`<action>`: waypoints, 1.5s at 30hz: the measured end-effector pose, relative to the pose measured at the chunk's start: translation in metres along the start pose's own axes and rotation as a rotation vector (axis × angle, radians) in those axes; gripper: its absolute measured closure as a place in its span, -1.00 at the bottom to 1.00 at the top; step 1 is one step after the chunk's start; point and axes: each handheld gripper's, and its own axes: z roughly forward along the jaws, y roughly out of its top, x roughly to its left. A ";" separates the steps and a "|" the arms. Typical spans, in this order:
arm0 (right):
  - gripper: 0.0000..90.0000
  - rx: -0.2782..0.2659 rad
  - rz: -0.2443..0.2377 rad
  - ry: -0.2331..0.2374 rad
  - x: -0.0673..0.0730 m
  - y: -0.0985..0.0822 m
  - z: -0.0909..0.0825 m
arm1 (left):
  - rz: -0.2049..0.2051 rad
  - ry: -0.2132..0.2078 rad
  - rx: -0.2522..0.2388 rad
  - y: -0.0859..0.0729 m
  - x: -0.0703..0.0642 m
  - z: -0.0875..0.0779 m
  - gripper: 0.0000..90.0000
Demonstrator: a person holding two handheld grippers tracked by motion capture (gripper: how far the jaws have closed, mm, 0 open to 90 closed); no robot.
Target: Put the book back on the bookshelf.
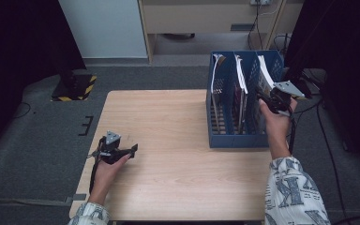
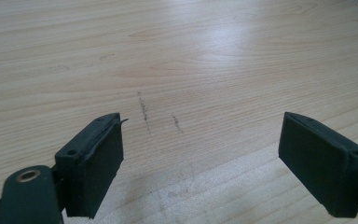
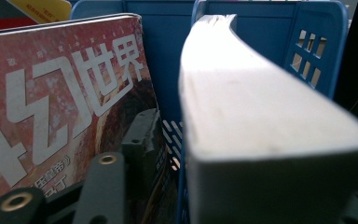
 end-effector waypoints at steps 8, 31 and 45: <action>-0.03 0.010 0.016 0.003 -0.002 0.000 -0.001 | -0.003 0.000 -0.003 0.000 0.000 0.000 -0.70; -0.60 0.023 0.050 -0.021 -0.003 -0.001 -0.005 | -0.001 0.002 -0.005 0.000 0.000 0.000 -0.70; -0.72 0.041 0.059 -0.014 -0.008 -0.004 -0.012 | 0.001 0.000 0.000 0.000 -0.001 0.001 -0.70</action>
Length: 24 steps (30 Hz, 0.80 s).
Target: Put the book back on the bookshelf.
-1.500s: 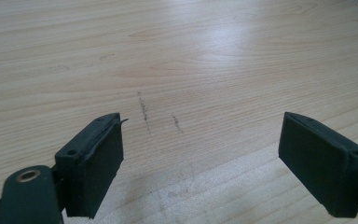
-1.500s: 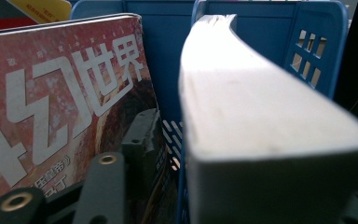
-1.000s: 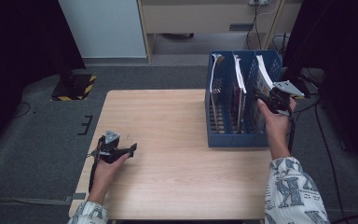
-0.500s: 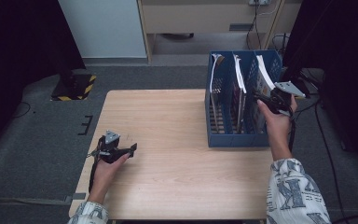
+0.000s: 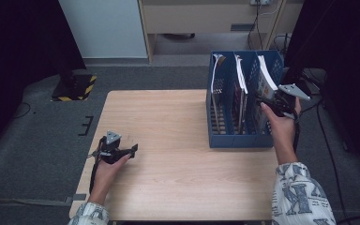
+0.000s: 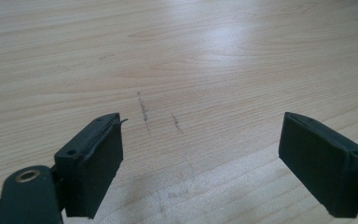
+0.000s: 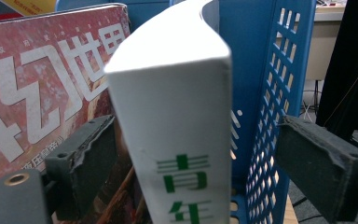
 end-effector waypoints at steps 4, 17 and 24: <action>-0.77 0.004 0.007 0.008 0.000 -0.001 -0.002 | 0.002 0.000 0.000 0.000 0.000 0.000 -0.70; -0.88 0.022 0.006 0.029 0.001 -0.001 -0.008 | -0.007 -0.001 -0.004 0.001 0.001 0.001 -0.71; -0.89 0.023 -0.004 0.037 0.001 -0.004 -0.015 | -0.007 0.002 -0.005 0.001 0.002 -0.001 -0.71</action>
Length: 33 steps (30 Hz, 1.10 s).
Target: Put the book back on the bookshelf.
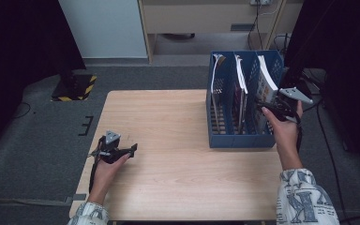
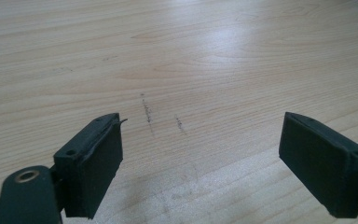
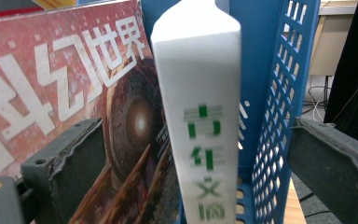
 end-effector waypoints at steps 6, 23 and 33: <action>-0.90 0.005 -0.001 -0.001 -0.002 -0.004 -0.005 | 0.005 0.000 0.001 0.000 -0.001 0.001 -0.71; -0.90 -0.005 -0.018 0.017 0.001 -0.012 -0.024 | 0.017 0.002 0.008 -0.001 -0.001 0.001 -0.71; -0.90 0.001 -0.033 0.029 0.007 -0.016 -0.030 | 0.014 0.002 0.007 -0.001 -0.001 0.000 -0.71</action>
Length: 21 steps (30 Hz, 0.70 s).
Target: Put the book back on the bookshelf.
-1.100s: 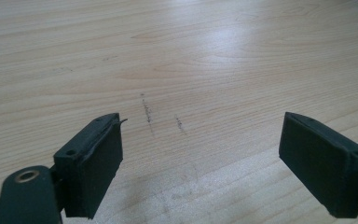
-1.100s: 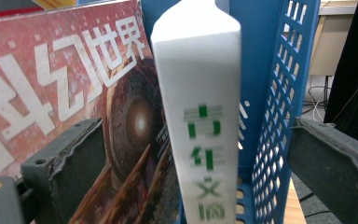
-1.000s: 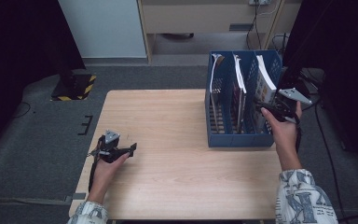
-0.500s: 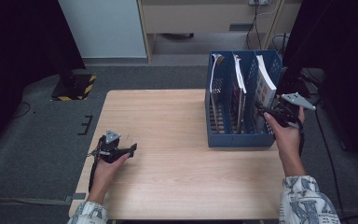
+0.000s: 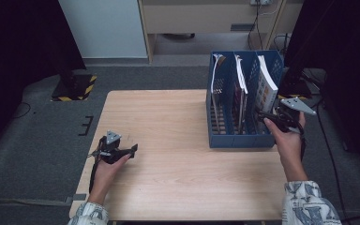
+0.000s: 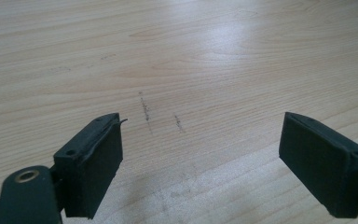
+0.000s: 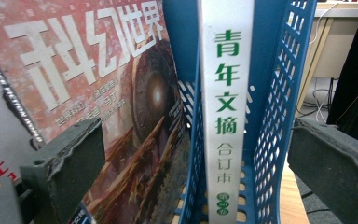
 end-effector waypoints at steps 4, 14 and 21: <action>-0.90 0.011 0.000 -0.002 0.002 -0.003 -0.002 | 0.002 0.000 0.002 0.000 0.001 -0.001 -0.71; -0.90 0.021 0.007 0.013 0.010 -0.012 -0.012 | 0.003 -0.001 0.001 0.000 0.000 -0.001 -0.71; -0.90 0.022 0.016 0.023 0.014 -0.018 -0.022 | 0.004 -0.003 0.005 0.000 0.000 0.000 -0.71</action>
